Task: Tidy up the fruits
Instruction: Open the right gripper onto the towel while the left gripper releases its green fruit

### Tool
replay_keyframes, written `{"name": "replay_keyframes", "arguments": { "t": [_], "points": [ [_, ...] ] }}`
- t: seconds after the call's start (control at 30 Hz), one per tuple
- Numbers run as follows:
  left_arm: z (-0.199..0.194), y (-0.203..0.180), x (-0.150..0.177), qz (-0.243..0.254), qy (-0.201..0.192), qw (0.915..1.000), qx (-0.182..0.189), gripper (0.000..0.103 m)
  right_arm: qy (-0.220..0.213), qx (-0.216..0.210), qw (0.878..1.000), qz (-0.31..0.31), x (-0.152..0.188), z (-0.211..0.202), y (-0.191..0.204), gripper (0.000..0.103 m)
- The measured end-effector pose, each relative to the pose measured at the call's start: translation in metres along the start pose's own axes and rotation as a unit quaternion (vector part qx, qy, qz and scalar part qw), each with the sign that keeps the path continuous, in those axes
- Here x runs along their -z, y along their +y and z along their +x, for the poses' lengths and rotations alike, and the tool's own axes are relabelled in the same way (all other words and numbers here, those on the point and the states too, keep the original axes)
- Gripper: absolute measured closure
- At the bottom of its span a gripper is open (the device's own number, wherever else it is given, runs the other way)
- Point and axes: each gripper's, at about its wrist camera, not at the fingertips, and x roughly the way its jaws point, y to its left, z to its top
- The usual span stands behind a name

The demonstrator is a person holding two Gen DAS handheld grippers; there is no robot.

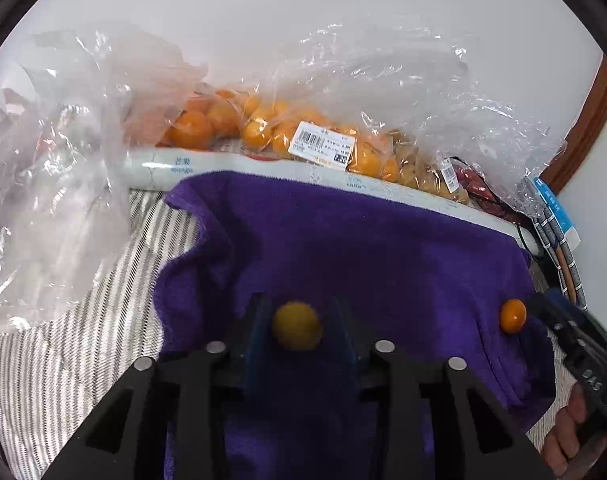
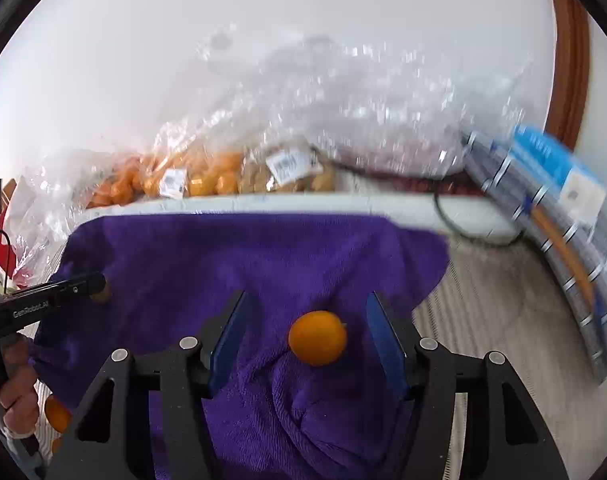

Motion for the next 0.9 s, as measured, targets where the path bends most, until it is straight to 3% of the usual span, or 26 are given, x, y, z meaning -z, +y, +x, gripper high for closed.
{"name": "replay_keyframes", "arguments": {
  "t": [0.23,0.33,0.43,0.5,0.7,0.9],
  "points": [
    [-0.038,-0.015,-0.002,0.029,-0.056,0.9978,-0.019,0.065,-0.032,0.010,0.999,0.007,-0.003,-0.054,0.008,0.043],
    [-0.065,-0.020,-0.004,0.033,-0.082,0.9961,-0.003,0.065,-0.057,0.037,0.998,0.018,0.004,-0.086,0.009,0.043],
    [-0.094,-0.025,0.003,0.029,-0.099,0.9945,0.015,0.065,-0.059,0.029,0.998,0.006,0.013,-0.117,0.009,0.043],
    [-0.108,-0.033,0.016,0.047,-0.097,0.9942,-0.008,0.065,-0.064,0.029,0.998,0.003,0.021,-0.135,0.010,0.043],
    [-0.135,-0.033,0.058,0.061,-0.088,0.9942,0.012,0.065,-0.071,0.040,0.997,-0.015,0.057,-0.176,0.013,0.043],
    [-0.153,-0.033,0.095,0.058,-0.071,0.9958,0.011,0.065,-0.037,0.008,0.999,0.002,0.089,-0.191,0.011,0.043]
  ]
}}
